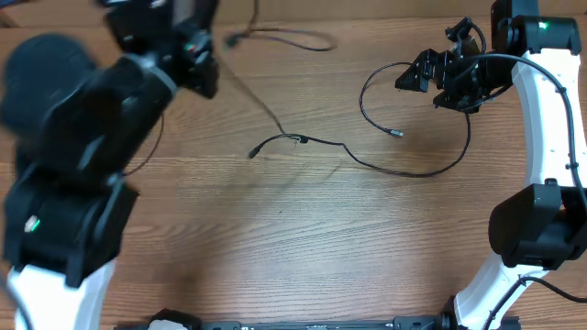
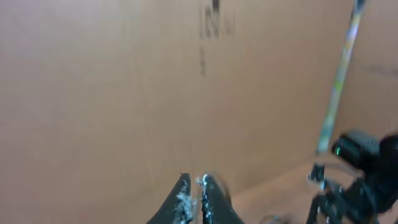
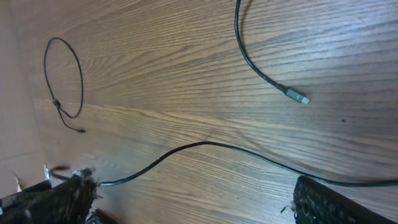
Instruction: Untangle cables
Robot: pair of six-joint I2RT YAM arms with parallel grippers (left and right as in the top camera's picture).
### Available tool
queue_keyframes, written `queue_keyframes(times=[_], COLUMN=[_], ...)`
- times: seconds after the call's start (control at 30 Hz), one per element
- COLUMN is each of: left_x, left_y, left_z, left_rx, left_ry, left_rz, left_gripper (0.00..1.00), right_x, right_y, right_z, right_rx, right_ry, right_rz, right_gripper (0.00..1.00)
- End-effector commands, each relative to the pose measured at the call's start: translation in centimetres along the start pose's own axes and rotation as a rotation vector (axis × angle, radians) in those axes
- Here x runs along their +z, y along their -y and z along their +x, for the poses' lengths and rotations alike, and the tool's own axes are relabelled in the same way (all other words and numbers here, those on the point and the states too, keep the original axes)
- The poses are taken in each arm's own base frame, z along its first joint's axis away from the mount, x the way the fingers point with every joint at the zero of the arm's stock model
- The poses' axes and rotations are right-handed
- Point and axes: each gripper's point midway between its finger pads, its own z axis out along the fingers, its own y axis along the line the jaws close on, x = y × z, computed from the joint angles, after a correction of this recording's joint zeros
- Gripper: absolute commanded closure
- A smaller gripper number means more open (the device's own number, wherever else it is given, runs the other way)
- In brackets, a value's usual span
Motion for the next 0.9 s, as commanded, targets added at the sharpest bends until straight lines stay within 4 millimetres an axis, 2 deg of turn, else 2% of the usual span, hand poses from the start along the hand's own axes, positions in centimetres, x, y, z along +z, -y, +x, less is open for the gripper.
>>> queue_keyframes(times=[0.0,0.07,0.1,0.13,0.17,0.2,0.33,0.37,0.43,0.47,0.6,0.67,0.77,0.87], left_x=[-3.5,-3.8,-3.8,-3.6,-3.6,-3.5,-3.0,-2.8,-2.2,-2.0,-0.4,0.7,2.4,4.5], left_y=[1.6,3.0,3.0,1.6,-1.6,-2.5,-2.2,-2.2,-2.1,-2.1,-1.2,-0.8,0.0,1.9], left_z=[-3.7,-3.5,-3.1,-2.1,-0.3,0.9,5.1,7.6,12.5,13.8,22.0,25.4,29.2,33.5], left_rx=[-0.101,-0.149,-0.161,-0.172,-0.190,-0.200,-0.222,-0.248,-0.301,-0.315,-0.386,-0.412,-0.433,-0.430], left_ry=[0.098,0.080,0.064,0.029,-0.029,-0.067,-0.234,-0.330,-0.515,-0.567,-0.872,-0.984,-1.083,-1.183], left_rz=[0.069,0.151,0.150,0.061,-0.132,-0.185,-0.182,-0.189,-0.210,-0.214,-0.195,-0.185,-0.180,-0.164], left_gripper=[0.94,0.94,0.93,0.94,0.95,0.95,0.95,0.95,0.85,0.82,0.73,0.72,0.67,0.61], right_x=[-1.4,-1.4,-1.4,-1.4,-1.4,-1.4,-1.4,-1.4,-1.4,-1.4,-1.4,-1.4,-1.4,-1.4], right_y=[-1.6,-1.7,-1.7,-1.7,-1.7,-1.6,-1.6,-1.6,-1.7,-1.6,-1.6,-1.6,-1.6,-1.5], right_z=[-0.1,-0.2,-0.2,-0.2,-0.1,0.0,0.0,0.0,-0.1,-0.1,-0.1,-0.1,0.0,-0.1], right_rx=[-0.052,-0.055,-0.055,-0.055,-0.052,-0.051,-0.050,-0.051,-0.052,-0.053,-0.053,-0.052,-0.051,-0.052], right_ry=[0.042,0.046,0.046,0.046,0.042,0.039,0.039,0.039,0.042,0.043,0.042,0.042,0.040,0.043], right_rz=[-0.020,-0.020,-0.020,-0.020,-0.020,-0.020,-0.020,-0.020,-0.020,-0.020,-0.020,-0.020,-0.019,-0.010], right_gripper=[0.00,0.00,0.00,0.00,0.00,0.00,0.00,0.00,0.00,0.00,0.00,0.00,0.00,0.00])
